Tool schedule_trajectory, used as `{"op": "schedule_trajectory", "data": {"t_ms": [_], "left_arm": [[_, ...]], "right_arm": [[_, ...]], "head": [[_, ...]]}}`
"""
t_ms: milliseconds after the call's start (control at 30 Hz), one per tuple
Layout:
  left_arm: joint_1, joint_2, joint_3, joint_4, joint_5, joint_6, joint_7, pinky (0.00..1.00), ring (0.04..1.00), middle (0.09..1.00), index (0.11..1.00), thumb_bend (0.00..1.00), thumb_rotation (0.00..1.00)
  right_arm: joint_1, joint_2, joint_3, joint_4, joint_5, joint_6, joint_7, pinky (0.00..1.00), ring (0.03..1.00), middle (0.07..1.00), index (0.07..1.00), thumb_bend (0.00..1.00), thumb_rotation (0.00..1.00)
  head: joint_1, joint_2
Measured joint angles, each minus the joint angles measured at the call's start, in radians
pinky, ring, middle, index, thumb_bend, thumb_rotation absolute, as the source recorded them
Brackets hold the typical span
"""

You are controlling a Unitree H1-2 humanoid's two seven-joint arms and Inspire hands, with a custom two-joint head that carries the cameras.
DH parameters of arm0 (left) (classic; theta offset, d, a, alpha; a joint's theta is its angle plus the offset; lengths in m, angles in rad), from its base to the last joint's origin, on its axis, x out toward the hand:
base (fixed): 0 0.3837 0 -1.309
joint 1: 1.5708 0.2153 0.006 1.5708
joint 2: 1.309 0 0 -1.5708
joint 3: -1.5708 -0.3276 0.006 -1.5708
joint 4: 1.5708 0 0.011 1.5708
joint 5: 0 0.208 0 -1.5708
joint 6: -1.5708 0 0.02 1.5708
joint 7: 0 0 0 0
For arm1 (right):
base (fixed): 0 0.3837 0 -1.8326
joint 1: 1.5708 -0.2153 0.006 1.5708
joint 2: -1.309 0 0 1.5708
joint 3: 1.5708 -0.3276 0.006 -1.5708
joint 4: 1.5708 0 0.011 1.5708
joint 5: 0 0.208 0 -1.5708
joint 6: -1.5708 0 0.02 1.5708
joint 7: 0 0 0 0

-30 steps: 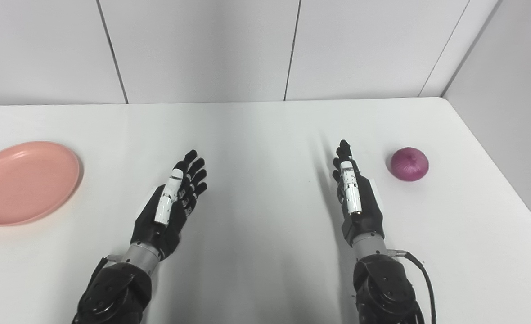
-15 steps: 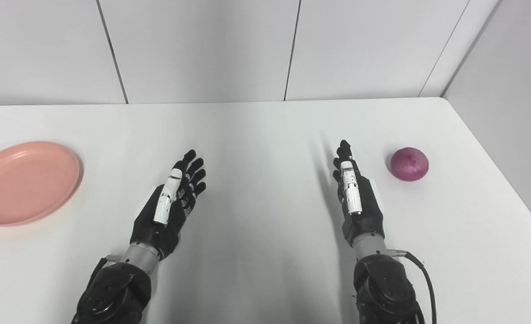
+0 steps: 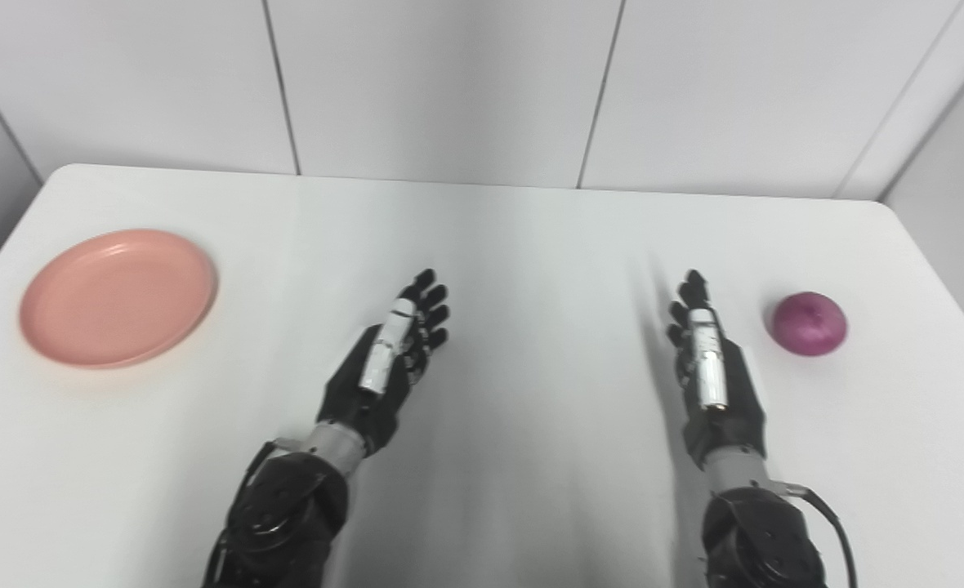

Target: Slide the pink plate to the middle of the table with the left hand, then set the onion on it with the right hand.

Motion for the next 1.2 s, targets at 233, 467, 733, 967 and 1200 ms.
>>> {"op": "schedule_trajectory", "data": {"t_ms": [233, 467, 733, 967, 1200], "left_arm": [[-0.001, -0.041, -0.020, 0.040, 0.036, -0.054, 0.019, 1.00, 1.000, 1.000, 1.000, 0.45, 1.00], [-0.009, -0.075, -0.031, 0.092, 0.058, -0.110, 0.041, 1.00, 1.000, 1.000, 1.000, 0.44, 1.00], [-0.037, -0.079, -0.062, 0.181, 0.083, -0.200, 0.062, 1.00, 1.000, 1.000, 1.000, 0.45, 1.00], [-0.066, -0.082, -0.079, 0.247, 0.102, -0.263, 0.076, 1.00, 1.000, 1.000, 1.000, 0.46, 1.00], [-0.074, -0.083, -0.087, 0.273, 0.101, -0.294, 0.077, 1.00, 1.000, 1.000, 1.000, 0.47, 1.00]], "right_arm": [[0.001, -0.031, -0.016, 0.005, 0.038, -0.001, 0.029, 1.00, 1.000, 1.000, 1.000, 0.16, 1.00], [0.001, -0.042, -0.028, 0.001, 0.054, 0.000, 0.030, 1.00, 1.000, 1.000, 1.000, 0.13, 1.00], [-0.010, -0.043, -0.049, 0.040, 0.068, 0.000, 0.027, 0.94, 0.947, 0.973, 0.951, 0.19, 1.00], [-0.012, -0.049, -0.055, 0.055, 0.073, -0.002, 0.032, 0.57, 0.830, 0.879, 0.865, 0.18, 0.90], [-0.015, -0.053, -0.057, 0.080, 0.071, -0.007, 0.033, 0.33, 0.767, 0.839, 0.835, 0.18, 0.88]], "head": [[0.141, -0.052], [0.273, -0.112], [0.407, -0.198], [0.427, -0.218], [0.431, -0.223]]}}
